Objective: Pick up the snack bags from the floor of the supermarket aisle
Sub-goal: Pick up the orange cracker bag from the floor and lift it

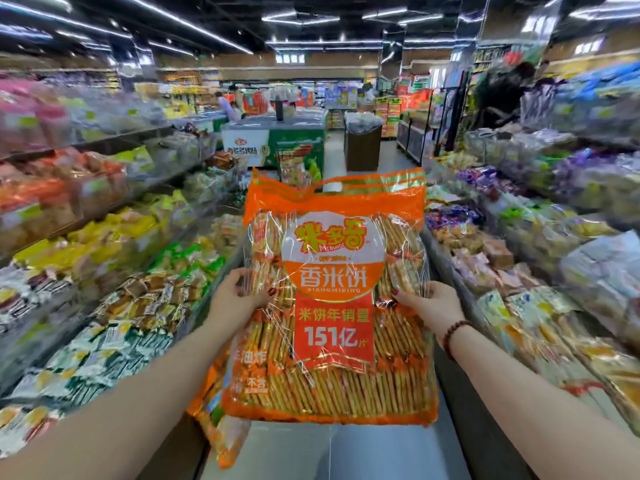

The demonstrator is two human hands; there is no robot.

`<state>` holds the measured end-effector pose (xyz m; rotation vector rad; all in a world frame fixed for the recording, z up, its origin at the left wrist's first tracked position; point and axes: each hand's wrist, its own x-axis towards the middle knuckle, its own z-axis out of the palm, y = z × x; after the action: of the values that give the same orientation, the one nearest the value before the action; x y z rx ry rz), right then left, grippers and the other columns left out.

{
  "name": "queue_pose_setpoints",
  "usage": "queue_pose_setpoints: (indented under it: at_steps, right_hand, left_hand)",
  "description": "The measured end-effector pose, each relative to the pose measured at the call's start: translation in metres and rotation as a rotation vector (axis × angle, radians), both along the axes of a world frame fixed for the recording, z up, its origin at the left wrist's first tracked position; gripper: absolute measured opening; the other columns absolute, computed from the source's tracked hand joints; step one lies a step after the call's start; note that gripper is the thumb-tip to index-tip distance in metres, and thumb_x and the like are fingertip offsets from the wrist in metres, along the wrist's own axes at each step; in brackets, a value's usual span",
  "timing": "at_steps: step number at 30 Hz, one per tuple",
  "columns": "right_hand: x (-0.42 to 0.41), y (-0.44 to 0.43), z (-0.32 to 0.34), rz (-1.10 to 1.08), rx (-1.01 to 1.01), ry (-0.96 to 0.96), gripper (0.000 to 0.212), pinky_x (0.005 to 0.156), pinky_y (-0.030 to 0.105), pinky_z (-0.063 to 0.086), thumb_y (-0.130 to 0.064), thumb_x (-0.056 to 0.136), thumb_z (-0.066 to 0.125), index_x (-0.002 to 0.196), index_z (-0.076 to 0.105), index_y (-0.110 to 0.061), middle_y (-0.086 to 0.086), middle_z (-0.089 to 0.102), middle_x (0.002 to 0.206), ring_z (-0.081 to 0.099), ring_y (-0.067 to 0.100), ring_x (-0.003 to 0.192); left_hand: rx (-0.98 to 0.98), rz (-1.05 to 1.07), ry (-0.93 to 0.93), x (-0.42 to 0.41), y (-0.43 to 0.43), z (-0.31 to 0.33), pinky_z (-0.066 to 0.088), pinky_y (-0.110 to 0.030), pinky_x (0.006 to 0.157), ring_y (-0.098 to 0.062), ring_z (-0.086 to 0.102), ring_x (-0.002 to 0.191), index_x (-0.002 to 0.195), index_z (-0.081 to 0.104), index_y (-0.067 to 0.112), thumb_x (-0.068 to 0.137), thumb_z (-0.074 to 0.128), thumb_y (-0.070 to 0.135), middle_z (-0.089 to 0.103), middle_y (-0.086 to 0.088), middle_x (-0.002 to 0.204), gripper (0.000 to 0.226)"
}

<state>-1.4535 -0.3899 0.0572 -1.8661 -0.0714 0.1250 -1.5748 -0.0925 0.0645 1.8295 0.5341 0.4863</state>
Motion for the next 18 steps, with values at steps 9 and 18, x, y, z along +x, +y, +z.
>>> queue_pose_setpoints:
  at_steps: [9,18]
  right_hand:
    - [0.196,0.086,0.003,-0.005,0.061,-0.038,0.031,0.077,0.049,0.058,-0.024,0.071,0.081,0.090,0.065,-0.005,0.012,0.073,0.084,0.071,0.028,0.078]
    - [0.410,0.191,-0.005,-0.046,0.074,-0.008,0.031,0.075,0.051,0.058,-0.024,0.071,0.082,0.090,0.065,-0.005,0.010,0.074,0.079,0.072,0.028,0.074]
  left_hand:
    - [-0.073,-0.020,0.003,0.198,0.085,-0.001,0.057,-0.042,0.074,-0.029,0.069,0.080,0.117,0.049,0.031,0.079,0.075,0.010,0.065,-0.007,0.099,0.051]
    - [-0.059,-0.033,0.032,0.432,0.208,-0.004,0.052,-0.054,0.086,-0.043,0.060,0.105,0.124,0.049,0.037,0.064,0.082,0.025,0.063,-0.019,0.116,0.070]
